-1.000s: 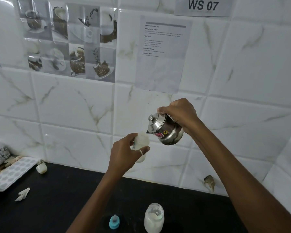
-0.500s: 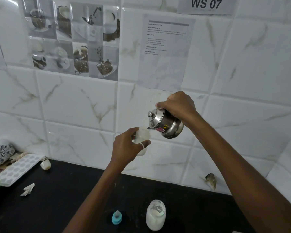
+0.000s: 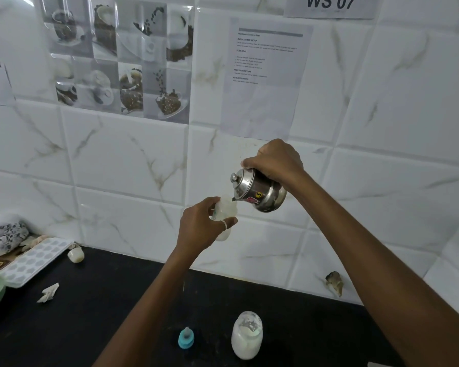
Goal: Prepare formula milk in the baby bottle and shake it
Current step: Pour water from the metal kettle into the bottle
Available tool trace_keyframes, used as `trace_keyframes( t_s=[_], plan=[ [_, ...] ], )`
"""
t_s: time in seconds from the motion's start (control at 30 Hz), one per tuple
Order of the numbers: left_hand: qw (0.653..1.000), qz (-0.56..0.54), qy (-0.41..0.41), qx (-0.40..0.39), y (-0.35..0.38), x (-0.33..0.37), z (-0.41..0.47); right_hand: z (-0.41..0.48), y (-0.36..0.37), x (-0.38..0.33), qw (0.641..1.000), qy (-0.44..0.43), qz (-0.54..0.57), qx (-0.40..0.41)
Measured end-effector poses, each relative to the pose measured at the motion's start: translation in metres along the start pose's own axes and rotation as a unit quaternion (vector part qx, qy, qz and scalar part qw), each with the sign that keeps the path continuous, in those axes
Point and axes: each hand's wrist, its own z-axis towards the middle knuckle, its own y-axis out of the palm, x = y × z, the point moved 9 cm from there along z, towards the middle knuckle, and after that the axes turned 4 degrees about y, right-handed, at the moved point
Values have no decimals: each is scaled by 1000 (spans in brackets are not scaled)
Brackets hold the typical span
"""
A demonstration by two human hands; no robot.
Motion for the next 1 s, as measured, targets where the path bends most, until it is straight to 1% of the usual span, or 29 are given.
trace_keyframes(
  t_s=[0.5, 1.0],
  plan=[
    [1000, 9, 11, -5, 3, 3, 2, 5, -3, -11, 999, -19, -33, -1],
    [1000, 7, 2, -7, 2, 0, -3, 1, -4, -22, 998, -32, -57, -4]
  ],
)
